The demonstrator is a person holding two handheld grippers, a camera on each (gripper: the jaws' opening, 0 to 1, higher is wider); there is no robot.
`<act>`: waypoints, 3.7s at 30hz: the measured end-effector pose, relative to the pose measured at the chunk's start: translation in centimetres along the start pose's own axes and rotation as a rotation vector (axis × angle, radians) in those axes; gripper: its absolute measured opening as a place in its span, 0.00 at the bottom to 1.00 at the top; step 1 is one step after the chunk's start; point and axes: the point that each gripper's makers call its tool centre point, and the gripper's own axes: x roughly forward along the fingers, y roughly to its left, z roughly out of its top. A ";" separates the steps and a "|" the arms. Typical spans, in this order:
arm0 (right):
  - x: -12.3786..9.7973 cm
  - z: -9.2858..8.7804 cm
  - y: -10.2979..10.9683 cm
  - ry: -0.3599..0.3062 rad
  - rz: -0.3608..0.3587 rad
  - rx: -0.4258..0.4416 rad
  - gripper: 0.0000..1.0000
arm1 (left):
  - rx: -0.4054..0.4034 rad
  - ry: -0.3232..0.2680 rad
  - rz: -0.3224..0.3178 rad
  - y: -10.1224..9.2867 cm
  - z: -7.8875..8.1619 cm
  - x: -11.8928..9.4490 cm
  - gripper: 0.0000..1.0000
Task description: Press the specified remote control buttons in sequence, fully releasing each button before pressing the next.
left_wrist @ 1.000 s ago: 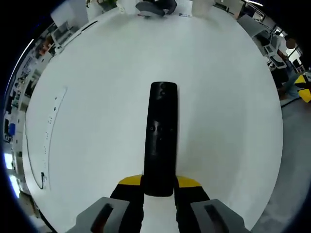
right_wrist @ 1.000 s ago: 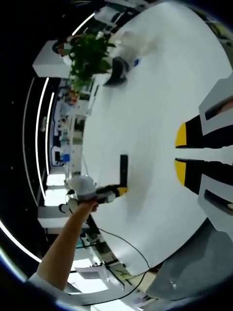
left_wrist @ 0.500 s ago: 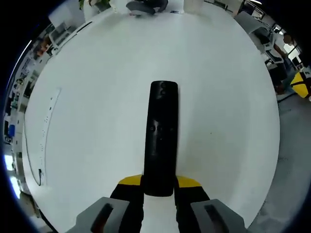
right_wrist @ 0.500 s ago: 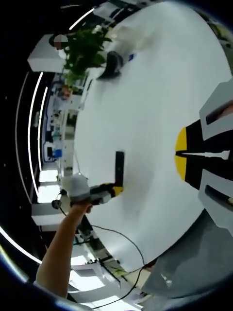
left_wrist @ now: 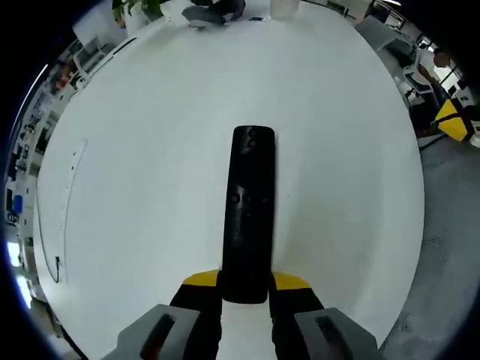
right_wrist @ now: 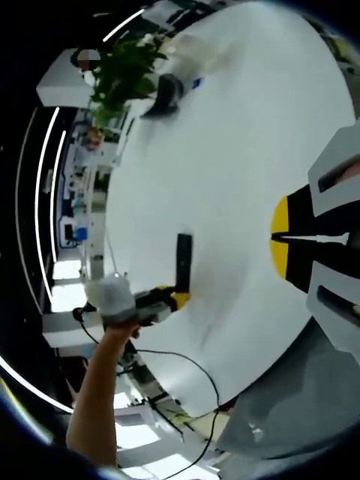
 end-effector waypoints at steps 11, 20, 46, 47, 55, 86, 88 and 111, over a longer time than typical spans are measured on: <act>0.0 0.0 0.1 0.001 0.008 0.007 0.00 | -0.018 0.005 0.001 -1.8 -0.3 -0.1 0.22; 0.0 -0.2 0.4 0.012 0.030 0.017 0.00 | -0.028 -0.037 0.001 -4.0 -0.7 -0.3 0.23; -0.3 0.1 1.7 0.016 0.109 0.054 0.00 | -0.031 -0.097 0.001 -9.6 -1.6 -0.7 0.22; -0.3 0.2 1.7 0.012 0.113 0.056 0.00 | -0.028 -0.097 0.000 -9.7 -1.7 -0.7 0.22; -0.3 1.3 1.9 -0.017 0.138 0.032 0.00 | -0.011 -0.102 -0.001 -11.8 -2.3 -0.8 0.22; 5.7 9.6 4.0 0.002 0.305 0.195 0.00 | -0.129 -0.242 0.019 -17.5 -3.0 -1.3 0.23; 6.2 9.1 4.2 0.022 0.306 0.194 0.00 | -0.137 -0.266 0.026 -17.6 -3.1 -1.3 0.23; 7.9 -0.2 4.7 0.300 0.347 0.463 0.00 | -0.174 -0.454 0.046 -18.5 -3.1 -1.5 0.23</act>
